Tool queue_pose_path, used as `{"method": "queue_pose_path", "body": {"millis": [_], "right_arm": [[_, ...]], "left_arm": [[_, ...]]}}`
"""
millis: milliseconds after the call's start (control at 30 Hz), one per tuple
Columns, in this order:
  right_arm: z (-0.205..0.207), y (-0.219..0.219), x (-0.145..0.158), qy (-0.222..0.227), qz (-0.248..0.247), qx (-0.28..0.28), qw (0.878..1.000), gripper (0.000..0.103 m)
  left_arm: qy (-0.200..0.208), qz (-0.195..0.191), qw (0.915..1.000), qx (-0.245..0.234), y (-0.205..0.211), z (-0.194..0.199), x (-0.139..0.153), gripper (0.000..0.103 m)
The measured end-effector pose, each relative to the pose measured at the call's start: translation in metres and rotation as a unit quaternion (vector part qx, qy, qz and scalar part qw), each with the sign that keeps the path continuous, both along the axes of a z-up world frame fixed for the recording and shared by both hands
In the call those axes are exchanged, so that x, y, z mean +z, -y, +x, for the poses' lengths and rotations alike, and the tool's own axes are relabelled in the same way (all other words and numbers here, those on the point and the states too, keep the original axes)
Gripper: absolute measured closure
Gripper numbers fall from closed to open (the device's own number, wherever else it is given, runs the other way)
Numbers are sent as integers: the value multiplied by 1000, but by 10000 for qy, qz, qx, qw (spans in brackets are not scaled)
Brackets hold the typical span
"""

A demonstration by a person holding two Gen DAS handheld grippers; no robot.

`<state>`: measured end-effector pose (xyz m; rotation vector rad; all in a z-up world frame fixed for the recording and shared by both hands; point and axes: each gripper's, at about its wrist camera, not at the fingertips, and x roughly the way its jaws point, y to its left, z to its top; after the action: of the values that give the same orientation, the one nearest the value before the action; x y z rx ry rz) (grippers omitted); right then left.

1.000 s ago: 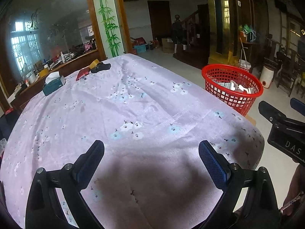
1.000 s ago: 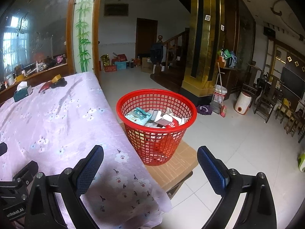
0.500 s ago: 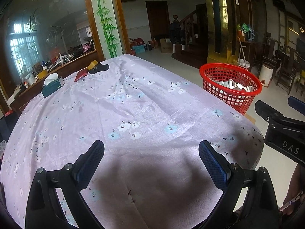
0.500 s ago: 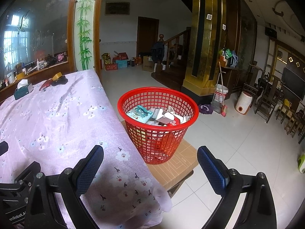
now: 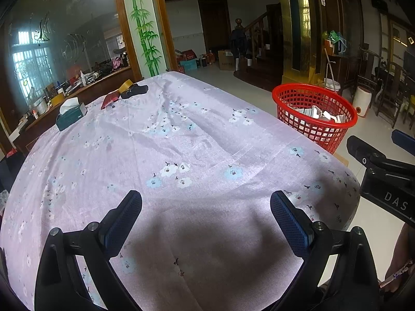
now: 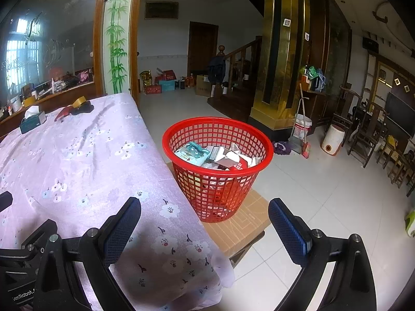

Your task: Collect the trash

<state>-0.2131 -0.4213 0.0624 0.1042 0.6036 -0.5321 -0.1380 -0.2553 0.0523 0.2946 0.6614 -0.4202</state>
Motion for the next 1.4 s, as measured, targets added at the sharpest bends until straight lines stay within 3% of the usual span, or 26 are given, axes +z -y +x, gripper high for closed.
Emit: {"method": "queue_pose_path", "body": {"millis": [1400], "right_arm": [[-1,1,-5,-27,-7,-12,10000,3]], "left_arm": [[-13,-3,10000,-9,-1,0,-2,4]]}}
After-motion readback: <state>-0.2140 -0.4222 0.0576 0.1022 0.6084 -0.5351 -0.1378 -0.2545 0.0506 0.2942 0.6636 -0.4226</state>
